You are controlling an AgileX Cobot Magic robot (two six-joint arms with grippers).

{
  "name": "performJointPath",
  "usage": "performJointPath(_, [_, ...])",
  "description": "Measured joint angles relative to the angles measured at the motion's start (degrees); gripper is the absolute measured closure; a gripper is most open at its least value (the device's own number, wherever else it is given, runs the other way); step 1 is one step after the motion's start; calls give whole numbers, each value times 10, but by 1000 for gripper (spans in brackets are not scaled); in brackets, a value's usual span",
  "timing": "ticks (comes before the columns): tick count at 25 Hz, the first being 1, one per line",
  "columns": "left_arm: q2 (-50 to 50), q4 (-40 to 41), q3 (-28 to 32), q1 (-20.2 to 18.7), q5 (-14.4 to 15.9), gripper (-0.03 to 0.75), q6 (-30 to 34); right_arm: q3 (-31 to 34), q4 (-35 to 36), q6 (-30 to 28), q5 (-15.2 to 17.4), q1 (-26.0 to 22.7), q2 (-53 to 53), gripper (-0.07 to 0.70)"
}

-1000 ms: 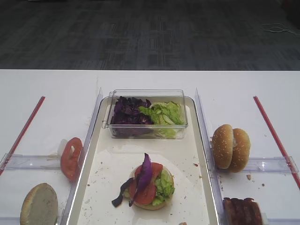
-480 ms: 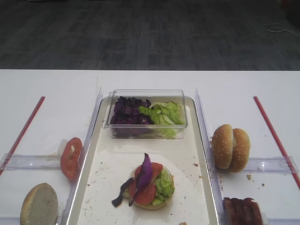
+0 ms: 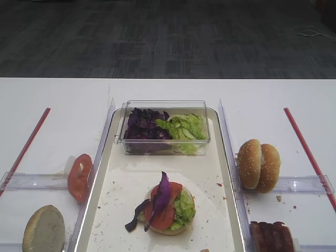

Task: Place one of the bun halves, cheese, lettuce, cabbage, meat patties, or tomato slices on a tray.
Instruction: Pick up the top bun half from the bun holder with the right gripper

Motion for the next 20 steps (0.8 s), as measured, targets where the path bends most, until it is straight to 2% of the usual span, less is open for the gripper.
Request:
performJointPath(7, [0,0,0,0,0,152,0,0,0,-2,-7,0,157,-58])
performJointPath(16, [0,0,0,0,0,152,0,-6,0,-2,-11,0,192,-58])
performJointPath(20, [0,0,0,0,0,152,0,-21,0,-2,-26,0,237,-58])
